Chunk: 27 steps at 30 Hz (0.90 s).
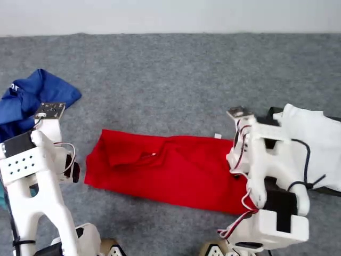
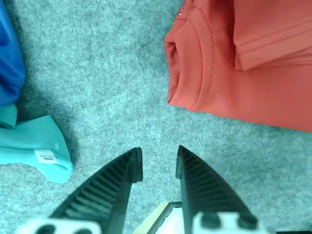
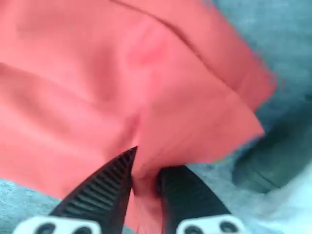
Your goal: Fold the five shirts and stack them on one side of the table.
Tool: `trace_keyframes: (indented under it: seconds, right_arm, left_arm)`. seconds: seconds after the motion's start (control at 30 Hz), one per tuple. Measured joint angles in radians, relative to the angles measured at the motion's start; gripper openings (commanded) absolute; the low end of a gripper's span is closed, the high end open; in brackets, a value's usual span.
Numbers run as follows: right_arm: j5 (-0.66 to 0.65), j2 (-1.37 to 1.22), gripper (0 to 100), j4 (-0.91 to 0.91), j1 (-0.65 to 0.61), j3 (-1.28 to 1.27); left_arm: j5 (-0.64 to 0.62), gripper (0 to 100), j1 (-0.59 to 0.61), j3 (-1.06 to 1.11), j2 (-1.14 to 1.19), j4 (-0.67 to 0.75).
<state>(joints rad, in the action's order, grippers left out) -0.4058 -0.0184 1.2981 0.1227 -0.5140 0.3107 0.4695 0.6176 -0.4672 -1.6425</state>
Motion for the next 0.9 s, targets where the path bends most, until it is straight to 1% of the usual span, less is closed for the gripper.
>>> trace_keyframes:
  seconds: [0.13,0.4,0.57,0.7,0.9]
  right_arm:
    - [-0.044,0.0,1.0,0.043,0.043,0.063]
    - [-0.144,0.0,1.0,0.049,0.15,0.08]
    - [-0.167,-0.002,1.0,0.087,0.23,0.176]
    - [-0.167,-0.002,1.0,0.155,0.245,0.278]
    - [-0.167,-0.018,1.0,0.169,0.245,0.295]
  left_arm:
    - [0.0,13,0.002,0.0,0.0,0.0]
    - [0.0,13,0.0,0.0,0.0,0.0]
    - [0.0,13,0.0,0.0,0.0,0.0]
    - [0.0,13,0.0,0.0,0.0,0.0]
    - [0.0,13,0.0,0.0,0.0,0.0]
